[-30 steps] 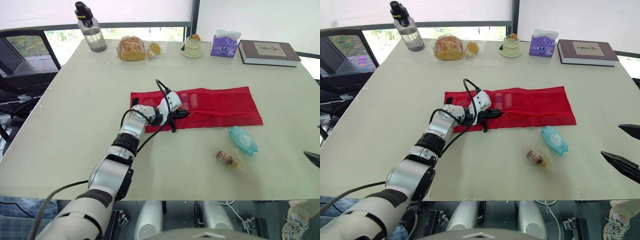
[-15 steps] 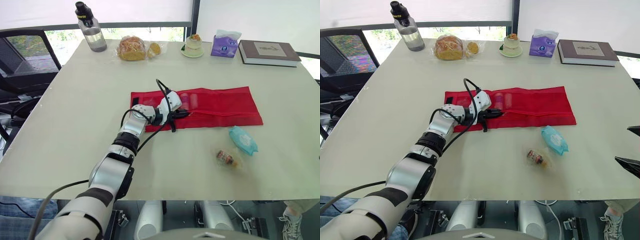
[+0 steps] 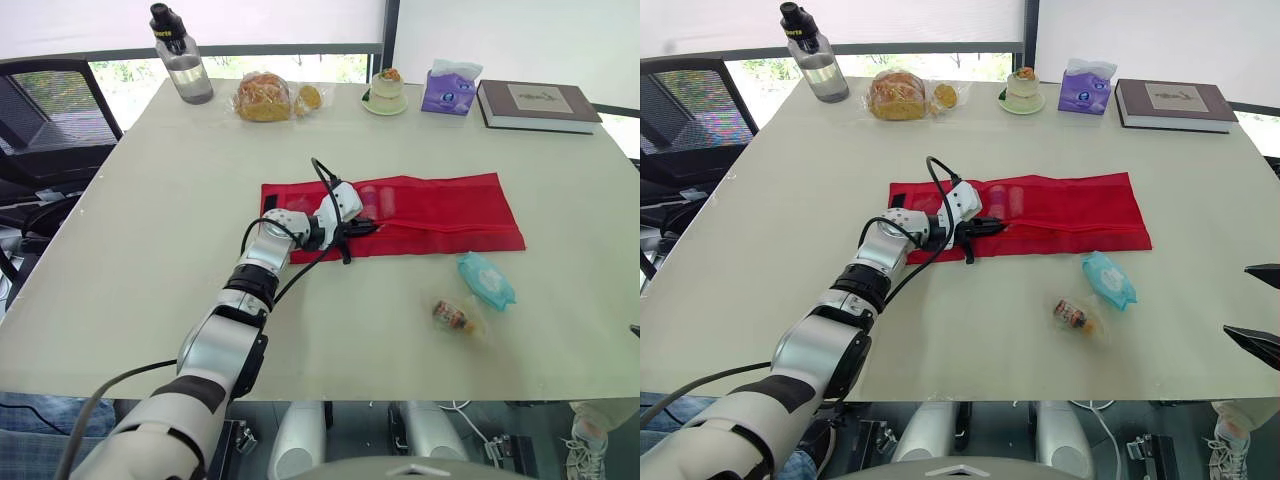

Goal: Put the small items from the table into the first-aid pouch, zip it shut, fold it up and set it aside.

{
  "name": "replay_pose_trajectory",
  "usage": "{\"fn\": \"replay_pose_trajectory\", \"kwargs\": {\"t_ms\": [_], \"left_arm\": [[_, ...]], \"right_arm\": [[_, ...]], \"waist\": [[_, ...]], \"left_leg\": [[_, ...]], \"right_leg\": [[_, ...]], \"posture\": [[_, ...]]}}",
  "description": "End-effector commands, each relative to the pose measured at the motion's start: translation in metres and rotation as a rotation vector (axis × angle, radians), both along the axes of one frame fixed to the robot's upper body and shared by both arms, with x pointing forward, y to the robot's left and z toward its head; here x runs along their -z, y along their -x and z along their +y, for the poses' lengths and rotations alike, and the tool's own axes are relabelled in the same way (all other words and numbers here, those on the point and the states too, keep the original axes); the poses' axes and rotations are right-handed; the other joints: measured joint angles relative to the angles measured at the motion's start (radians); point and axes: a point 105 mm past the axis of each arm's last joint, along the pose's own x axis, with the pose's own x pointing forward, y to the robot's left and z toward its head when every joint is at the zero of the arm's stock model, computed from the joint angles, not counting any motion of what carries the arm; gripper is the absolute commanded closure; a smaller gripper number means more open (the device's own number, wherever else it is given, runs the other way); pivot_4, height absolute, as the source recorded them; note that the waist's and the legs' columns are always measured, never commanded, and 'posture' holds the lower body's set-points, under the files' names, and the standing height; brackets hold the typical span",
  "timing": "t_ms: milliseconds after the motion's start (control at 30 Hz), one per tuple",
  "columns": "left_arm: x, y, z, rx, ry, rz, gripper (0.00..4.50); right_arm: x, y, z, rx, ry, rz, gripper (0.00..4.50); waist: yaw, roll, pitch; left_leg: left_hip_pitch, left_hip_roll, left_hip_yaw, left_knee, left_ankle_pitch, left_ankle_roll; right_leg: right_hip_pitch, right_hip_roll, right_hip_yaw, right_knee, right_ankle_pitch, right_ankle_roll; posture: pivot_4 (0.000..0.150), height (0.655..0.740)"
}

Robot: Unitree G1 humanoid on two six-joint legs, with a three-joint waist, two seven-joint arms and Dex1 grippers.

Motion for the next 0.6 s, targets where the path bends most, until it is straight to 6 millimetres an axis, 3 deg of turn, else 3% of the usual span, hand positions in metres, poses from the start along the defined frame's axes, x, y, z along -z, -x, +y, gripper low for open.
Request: {"fn": "replay_pose_trajectory", "kwargs": {"t_ms": [33, 233, 433, 600], "left_arm": [[-0.011, -0.005, 0.003, -0.014, 0.007, -0.039, 4.50], [-0.012, -0.006, 0.000, -0.013, 0.008, -0.043, 4.50], [-0.014, -0.007, -0.004, -0.008, 0.010, -0.047, 4.50], [-0.015, -0.006, -0.008, 0.005, 0.011, -0.047, 4.50]], "right_arm": [[0.010, 0.003, 0.013, -0.047, -0.008, 0.025, 0.08], [0.031, -0.002, 0.032, -0.058, -0.019, 0.040, 0.08], [0.068, -0.009, 0.045, -0.018, 0.090, 0.041, 0.08], [0.087, -0.020, 0.063, -0.028, 0.127, 0.005, 0.08]], "waist": [[0.001, 0.000, 0.000], [0.001, 0.000, 0.000], [0.003, 0.000, 0.000], [0.003, 0.000, 0.000]], "left_leg": [[0.000, 0.000, 0.000, 0.000, 0.000, 0.000], [0.000, 0.000, 0.000, 0.001, 0.000, 0.000], [0.000, 0.000, 0.000, 0.001, 0.000, 0.000], [0.000, 0.000, 0.000, 0.001, 0.000, 0.000]], "right_leg": [[0.000, 0.000, 0.000, 0.000, 0.000, 0.000], [0.000, 0.000, 0.000, 0.000, 0.000, 0.000], [0.000, 0.000, 0.000, 0.000, 0.000, 0.000], [0.000, 0.000, 0.000, 0.000, 0.000, 0.000]], "posture": [[0.150, 0.7400], [0.150, 0.7400], [0.150, 0.7400], [0.150, 0.7400]]}}
